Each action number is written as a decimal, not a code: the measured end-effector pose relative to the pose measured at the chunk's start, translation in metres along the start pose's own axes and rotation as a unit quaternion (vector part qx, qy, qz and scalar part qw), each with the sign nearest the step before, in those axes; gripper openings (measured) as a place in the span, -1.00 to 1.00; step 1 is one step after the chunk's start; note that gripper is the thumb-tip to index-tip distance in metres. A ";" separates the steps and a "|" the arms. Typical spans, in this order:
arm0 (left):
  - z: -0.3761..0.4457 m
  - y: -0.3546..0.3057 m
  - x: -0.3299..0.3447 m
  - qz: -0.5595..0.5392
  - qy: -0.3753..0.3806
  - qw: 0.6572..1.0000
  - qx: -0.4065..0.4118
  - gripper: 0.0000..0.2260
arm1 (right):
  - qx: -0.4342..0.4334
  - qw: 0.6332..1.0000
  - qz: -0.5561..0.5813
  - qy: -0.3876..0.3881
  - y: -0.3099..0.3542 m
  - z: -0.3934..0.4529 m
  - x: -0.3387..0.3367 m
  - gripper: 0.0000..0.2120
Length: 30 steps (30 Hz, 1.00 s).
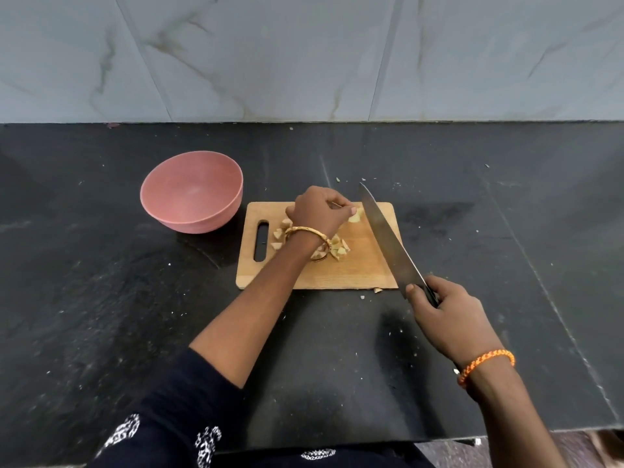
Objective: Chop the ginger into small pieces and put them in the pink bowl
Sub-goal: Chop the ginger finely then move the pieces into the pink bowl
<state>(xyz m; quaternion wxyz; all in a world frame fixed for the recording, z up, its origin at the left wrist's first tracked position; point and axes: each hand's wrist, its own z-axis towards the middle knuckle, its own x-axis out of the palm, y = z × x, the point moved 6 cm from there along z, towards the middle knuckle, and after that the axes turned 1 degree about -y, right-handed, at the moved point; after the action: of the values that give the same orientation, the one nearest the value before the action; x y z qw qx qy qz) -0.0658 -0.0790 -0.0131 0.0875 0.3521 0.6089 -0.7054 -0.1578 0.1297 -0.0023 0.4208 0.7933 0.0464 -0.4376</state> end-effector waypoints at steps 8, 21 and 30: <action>0.004 -0.004 0.021 0.220 0.054 0.972 0.065 -0.88 | 0.010 1.000 0.016 -0.006 -0.005 -0.010 0.007 -0.76; -0.002 0.001 0.022 0.209 0.077 0.969 0.105 -0.79 | 0.025 1.000 0.000 0.010 0.010 -0.002 0.036 -0.76; -0.002 -0.004 0.020 0.250 0.042 0.959 0.128 -0.82 | 0.020 0.992 -0.115 0.055 0.026 0.009 0.043 -0.83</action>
<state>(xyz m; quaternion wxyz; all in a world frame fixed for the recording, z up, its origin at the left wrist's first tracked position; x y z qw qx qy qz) -0.0817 -0.0699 -0.0218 0.1897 0.5301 0.4097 -0.7178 -0.1260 0.0935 -0.0196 0.3483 0.8138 0.1510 -0.4400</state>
